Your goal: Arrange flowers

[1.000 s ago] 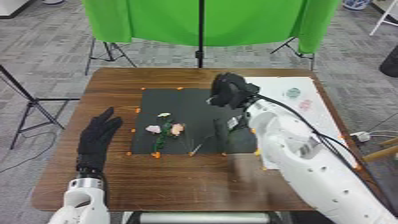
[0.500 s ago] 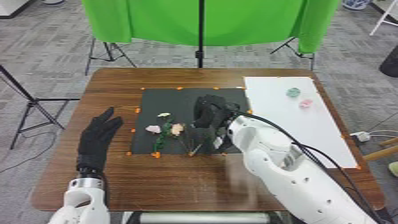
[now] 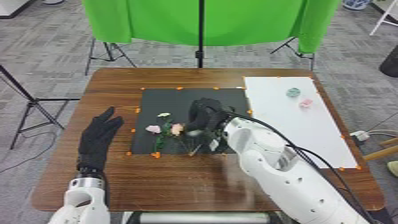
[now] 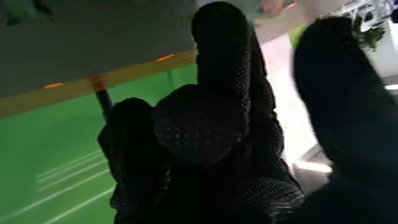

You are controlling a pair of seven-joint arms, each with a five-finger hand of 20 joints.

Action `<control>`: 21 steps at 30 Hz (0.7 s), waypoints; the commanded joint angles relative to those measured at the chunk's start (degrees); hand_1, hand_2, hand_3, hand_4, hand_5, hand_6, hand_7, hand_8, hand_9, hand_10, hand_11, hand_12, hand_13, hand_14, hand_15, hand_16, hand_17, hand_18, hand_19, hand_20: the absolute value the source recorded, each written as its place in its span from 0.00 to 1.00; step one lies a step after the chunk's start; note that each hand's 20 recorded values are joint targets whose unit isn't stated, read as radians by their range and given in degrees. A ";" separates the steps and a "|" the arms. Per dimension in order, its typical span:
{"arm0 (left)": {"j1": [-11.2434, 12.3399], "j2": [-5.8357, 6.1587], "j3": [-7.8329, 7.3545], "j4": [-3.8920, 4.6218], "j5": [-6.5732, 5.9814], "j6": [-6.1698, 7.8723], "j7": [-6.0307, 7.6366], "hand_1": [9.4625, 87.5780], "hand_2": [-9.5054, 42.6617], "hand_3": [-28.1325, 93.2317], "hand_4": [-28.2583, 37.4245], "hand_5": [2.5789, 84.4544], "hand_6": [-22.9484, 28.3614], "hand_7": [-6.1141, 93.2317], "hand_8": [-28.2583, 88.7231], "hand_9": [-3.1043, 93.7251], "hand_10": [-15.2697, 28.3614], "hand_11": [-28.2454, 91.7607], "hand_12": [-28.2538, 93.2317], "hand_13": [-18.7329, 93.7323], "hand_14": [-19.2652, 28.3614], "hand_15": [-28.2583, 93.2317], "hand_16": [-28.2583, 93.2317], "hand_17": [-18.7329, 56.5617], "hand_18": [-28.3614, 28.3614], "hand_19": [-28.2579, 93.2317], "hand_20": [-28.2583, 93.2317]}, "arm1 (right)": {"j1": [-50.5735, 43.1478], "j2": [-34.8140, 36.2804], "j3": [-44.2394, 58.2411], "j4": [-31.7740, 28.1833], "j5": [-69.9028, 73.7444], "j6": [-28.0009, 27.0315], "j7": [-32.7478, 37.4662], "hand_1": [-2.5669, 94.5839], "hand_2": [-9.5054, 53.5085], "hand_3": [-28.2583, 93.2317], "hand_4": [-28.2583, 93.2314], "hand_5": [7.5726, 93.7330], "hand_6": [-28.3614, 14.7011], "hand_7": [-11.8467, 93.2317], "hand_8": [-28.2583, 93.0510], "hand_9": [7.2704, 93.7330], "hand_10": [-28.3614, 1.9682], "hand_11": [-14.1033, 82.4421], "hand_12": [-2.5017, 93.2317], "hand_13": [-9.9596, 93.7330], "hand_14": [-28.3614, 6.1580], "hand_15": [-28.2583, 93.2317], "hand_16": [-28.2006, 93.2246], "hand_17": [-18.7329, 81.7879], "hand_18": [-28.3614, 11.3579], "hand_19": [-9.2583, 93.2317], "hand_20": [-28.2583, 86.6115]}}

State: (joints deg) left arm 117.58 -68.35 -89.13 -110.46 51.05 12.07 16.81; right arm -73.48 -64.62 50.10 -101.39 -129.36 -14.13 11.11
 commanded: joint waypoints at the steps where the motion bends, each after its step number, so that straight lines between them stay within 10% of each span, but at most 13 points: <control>1: 1.06 -0.80 0.42 1.13 0.31 -0.51 -0.63 0.14 0.22 0.78 0.02 0.53 0.51 0.15 0.19 0.50 0.66 0.38 0.35 0.48 0.72 0.32 0.25 0.32 0.71 0.27 0.39 | -0.34 -0.09 1.45 0.05 -1.58 -1.52 -1.05 0.41 0.00 0.74 0.13 0.73 0.67 0.30 0.16 0.89 0.56 0.45 0.30 0.96 0.75 0.73 0.52 0.81 0.41 1.00 0.75; 12: 1.62 -0.64 -0.03 0.75 0.37 -0.23 -0.29 0.14 0.21 0.77 0.03 0.52 0.51 0.16 0.19 0.50 0.66 0.38 0.35 0.48 0.72 0.32 0.25 0.31 0.72 0.27 0.39 | 0.17 6.02 15.70 -5.06 -3.31 8.03 6.36 0.38 0.00 0.74 0.13 0.71 0.67 0.29 0.16 0.88 0.52 0.45 0.30 0.94 0.73 0.73 0.52 0.79 0.39 1.00 0.75; 21: 2.12 -0.61 -0.06 0.55 0.53 -0.32 -0.79 0.14 0.21 0.77 0.03 0.52 0.51 0.16 0.19 0.50 0.66 0.38 0.35 0.48 0.72 0.32 0.25 0.31 0.72 0.27 0.39 | -1.31 5.59 31.34 5.74 -15.38 -6.07 17.04 0.34 0.02 0.72 0.15 0.64 0.63 0.24 0.18 0.77 0.41 0.38 0.29 0.88 0.62 0.72 0.51 0.73 0.33 1.00 0.71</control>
State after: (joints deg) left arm 118.08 -68.45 -89.60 -110.62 51.13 12.05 16.78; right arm -74.78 -60.89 71.45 -104.53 -140.32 -8.84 23.16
